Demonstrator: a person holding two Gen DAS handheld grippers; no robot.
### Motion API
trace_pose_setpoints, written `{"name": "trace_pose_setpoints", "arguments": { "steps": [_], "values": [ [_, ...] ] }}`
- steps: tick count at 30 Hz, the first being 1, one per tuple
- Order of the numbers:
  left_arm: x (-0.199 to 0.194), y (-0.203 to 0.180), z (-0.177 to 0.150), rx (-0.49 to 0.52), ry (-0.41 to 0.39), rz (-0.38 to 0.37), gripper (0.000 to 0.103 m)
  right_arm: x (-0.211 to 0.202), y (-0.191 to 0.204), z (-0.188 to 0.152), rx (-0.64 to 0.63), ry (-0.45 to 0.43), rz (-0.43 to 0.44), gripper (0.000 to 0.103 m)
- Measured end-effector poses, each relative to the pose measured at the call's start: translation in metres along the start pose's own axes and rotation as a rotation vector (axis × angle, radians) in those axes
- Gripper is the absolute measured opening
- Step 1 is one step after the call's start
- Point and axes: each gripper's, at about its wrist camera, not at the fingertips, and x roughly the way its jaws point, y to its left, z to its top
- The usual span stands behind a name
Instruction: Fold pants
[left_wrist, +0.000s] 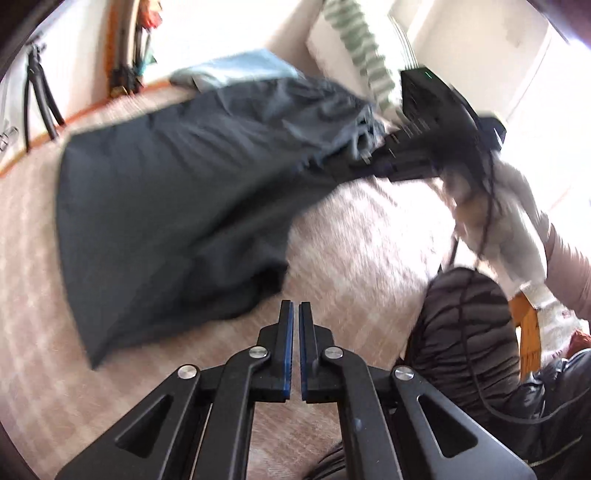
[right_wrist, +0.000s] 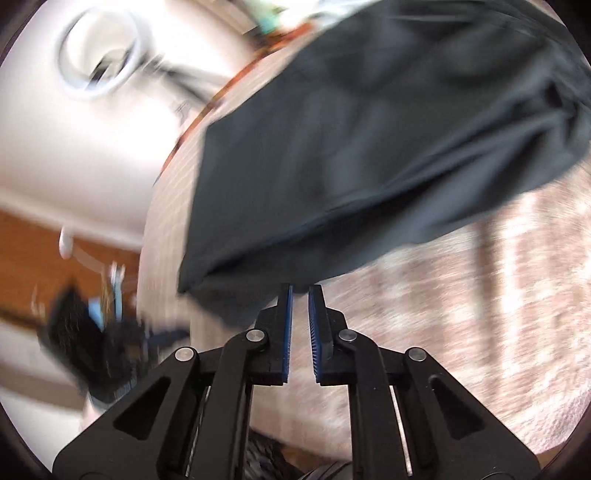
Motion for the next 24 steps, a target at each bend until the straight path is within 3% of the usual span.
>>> {"name": "trace_pose_setpoints", "arguments": {
  "steps": [4,6,9,11,13,14,15,17,20,22,24],
  "values": [
    [-0.014,0.024,0.018,-0.040,-0.047,0.065,0.000,0.024,0.052,-0.016,-0.217,0.060,-0.055,0.053],
    [-0.014,0.042,0.030,-0.052,-0.046,0.106,0.000,0.039,0.074,-0.023,-0.320,0.078,-0.118,0.053],
    [-0.006,0.061,0.040,-0.061,-0.012,0.159,0.000,0.058,0.094,-0.024,-0.375,0.092,-0.171,0.053],
    [0.000,0.079,0.042,-0.099,0.010,0.175,0.000,0.073,0.097,-0.022,-0.375,0.112,-0.228,0.050],
    [0.007,0.088,0.041,-0.109,0.030,0.196,0.000,0.084,0.094,-0.024,-0.384,0.127,-0.281,0.028],
    [0.011,0.092,0.041,-0.111,0.044,0.209,0.000,0.089,0.094,-0.024,-0.396,0.124,-0.308,0.023],
    [0.014,0.093,0.038,-0.110,0.058,0.211,0.000,0.088,0.096,-0.025,-0.422,0.105,-0.325,0.008],
    [0.022,0.096,0.037,-0.093,0.083,0.218,0.000,0.085,0.095,-0.023,-0.403,0.117,-0.301,0.005],
    [0.031,0.103,0.034,-0.089,0.105,0.234,0.000,0.050,0.094,-0.016,-0.320,0.097,-0.136,0.005],
    [0.031,0.111,0.034,-0.103,0.093,0.226,0.000,0.038,0.098,-0.018,-0.356,0.074,-0.141,0.004],
    [0.028,0.117,0.033,-0.120,0.085,0.217,0.000,0.048,0.094,-0.028,-0.390,0.136,-0.177,0.004]
  ]
}}
